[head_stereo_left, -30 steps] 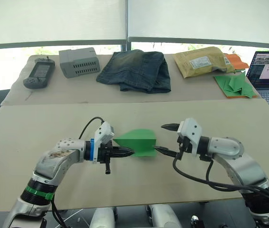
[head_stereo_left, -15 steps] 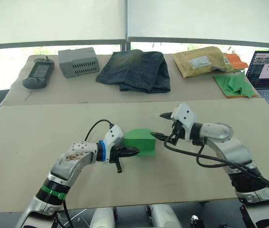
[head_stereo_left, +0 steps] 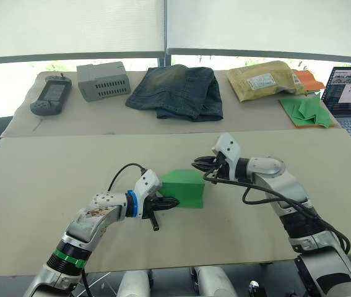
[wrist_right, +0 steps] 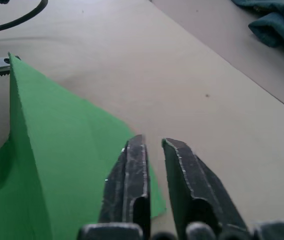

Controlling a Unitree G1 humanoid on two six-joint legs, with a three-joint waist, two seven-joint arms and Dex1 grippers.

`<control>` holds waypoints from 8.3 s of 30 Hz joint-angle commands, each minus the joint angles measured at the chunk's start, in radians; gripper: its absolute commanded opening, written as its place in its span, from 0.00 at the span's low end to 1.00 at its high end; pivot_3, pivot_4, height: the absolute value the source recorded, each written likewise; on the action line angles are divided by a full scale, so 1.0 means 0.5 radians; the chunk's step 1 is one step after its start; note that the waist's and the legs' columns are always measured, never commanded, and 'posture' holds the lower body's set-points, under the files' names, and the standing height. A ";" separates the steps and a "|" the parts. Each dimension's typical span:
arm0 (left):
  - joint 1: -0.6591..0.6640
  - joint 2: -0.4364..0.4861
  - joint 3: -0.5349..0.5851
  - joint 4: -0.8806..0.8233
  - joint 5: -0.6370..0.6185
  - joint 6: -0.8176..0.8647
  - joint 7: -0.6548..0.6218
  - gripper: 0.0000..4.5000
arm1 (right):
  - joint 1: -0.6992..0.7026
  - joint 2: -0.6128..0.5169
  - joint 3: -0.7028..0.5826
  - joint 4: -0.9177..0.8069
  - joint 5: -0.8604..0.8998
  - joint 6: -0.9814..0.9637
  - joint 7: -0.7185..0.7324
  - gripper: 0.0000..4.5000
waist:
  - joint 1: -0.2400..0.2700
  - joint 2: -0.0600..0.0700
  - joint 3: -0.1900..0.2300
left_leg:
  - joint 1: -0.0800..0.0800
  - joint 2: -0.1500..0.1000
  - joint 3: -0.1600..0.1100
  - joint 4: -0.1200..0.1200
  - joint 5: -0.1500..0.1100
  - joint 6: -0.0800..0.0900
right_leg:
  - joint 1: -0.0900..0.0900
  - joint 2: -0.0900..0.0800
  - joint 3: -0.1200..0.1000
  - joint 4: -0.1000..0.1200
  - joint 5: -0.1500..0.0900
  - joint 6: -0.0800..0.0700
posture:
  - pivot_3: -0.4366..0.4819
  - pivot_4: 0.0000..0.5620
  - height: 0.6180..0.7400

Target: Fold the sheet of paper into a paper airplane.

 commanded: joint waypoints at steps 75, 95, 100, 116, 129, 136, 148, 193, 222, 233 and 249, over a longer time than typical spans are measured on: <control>0.061 0.246 -0.073 -0.072 0.018 -0.089 -0.170 0.00 | 0.479 -0.283 -0.357 -0.479 0.356 0.536 0.054 0.01 | 0.002 -0.013 -0.011 | 0.003 -0.001 -0.002 0.000 0.000 0.000 | 0.004 0.000 -0.001 -0.001 -0.002 0.001 | 0.48 0.27 0.91; 0.089 0.245 -0.033 -0.110 0.012 -0.075 -0.163 0.00 | 0.359 -0.082 -0.564 -0.194 0.858 1.274 -0.005 0.43 | -0.001 -0.013 -0.011 | 0.003 0.000 -0.002 0.000 0.000 0.000 | 0.004 0.000 -0.001 -0.001 -0.002 0.001 | 0.48 0.27 0.91; 0.093 0.247 -0.028 -0.110 0.011 -0.074 -0.163 0.00 | 0.395 -0.012 -0.560 -0.189 0.906 1.319 -0.033 0.43 | -0.002 -0.013 -0.011 | 0.003 0.000 -0.002 0.000 0.000 0.000 | 0.004 0.000 -0.001 -0.001 -0.002 0.001 | 0.48 0.27 0.91; 0.093 0.258 -0.022 -0.098 0.016 -0.087 -0.175 0.00 | 0.448 0.044 -0.544 -0.316 1.034 1.264 0.023 0.00 | -0.004 -0.013 -0.011 | 0.003 0.000 -0.002 0.000 0.000 0.000 | 0.004 0.000 -0.001 0.000 -0.002 0.002 | 0.48 0.27 0.91; 0.057 0.265 -0.025 -0.060 0.024 -0.089 -0.214 0.00 | 0.719 -0.228 -0.086 -0.664 0.133 -0.323 0.253 0.00 | -0.002 -0.013 -0.011 | 0.003 0.000 -0.002 0.000 0.000 0.000 | 0.003 0.000 -0.002 -0.001 -0.003 0.003 | 0.48 0.27 0.91; 0.042 0.258 -0.023 -0.035 0.039 -0.104 -0.229 0.00 | 0.840 -0.246 0.018 -0.666 -0.091 -0.803 0.284 0.00 | 0.001 -0.013 -0.012 | 0.003 0.000 -0.002 0.000 0.000 0.000 | 0.003 0.000 -0.002 -0.001 -0.003 0.002 | 0.48 0.27 0.91; 0.009 0.255 0.104 -0.038 -0.091 -0.011 -0.244 0.00 | 0.836 -0.259 0.122 -0.275 -0.499 -1.347 0.138 0.00 | 0.001 -0.014 -0.012 | 0.004 0.000 -0.001 0.000 0.000 0.000 | 0.003 0.000 -0.001 0.000 -0.003 0.002 | 0.48 0.27 0.91; -0.067 0.056 -0.114 0.213 0.219 -0.311 -0.174 0.00 | 0.741 -0.063 0.007 -0.713 -0.064 -0.249 -0.102 0.18 | 0.004 -0.017 -0.021 | 0.025 -0.003 -0.011 0.000 -0.002 0.001 | 0.033 0.000 -0.004 -0.003 -0.009 0.001 | 0.48 0.27 0.91; -0.029 0.081 -0.060 0.210 0.195 -0.385 -0.235 0.00 | 1.021 -0.248 -0.371 -0.831 0.250 -0.128 -0.043 0.00 | 0.000 -0.019 -0.024 | 0.022 -0.005 -0.015 0.000 -0.002 0.001 | 0.033 0.000 -0.003 -0.004 -0.011 0.002 | 0.48 0.27 0.91; -0.028 0.050 -0.015 0.162 0.145 -0.340 -0.212 0.00 | 0.644 -0.217 0.047 -0.734 0.027 -0.024 0.003 0.00 | 0.001 -0.019 -0.024 | 0.016 -0.006 -0.020 0.000 -0.003 0.001 | 0.030 0.001 -0.005 -0.005 -0.012 0.002 | 0.48 0.27 0.91; 0.115 0.147 0.115 -0.011 0.115 -0.291 -0.178 0.00 | 0.555 -0.176 0.226 -0.484 -0.052 -0.028 0.148 0.00 | -0.003 -0.019 -0.025 | 0.017 -0.006 -0.023 0.000 -0.003 0.002 | 0.031 0.000 -0.006 -0.005 -0.013 0.003 | 0.48 0.27 0.91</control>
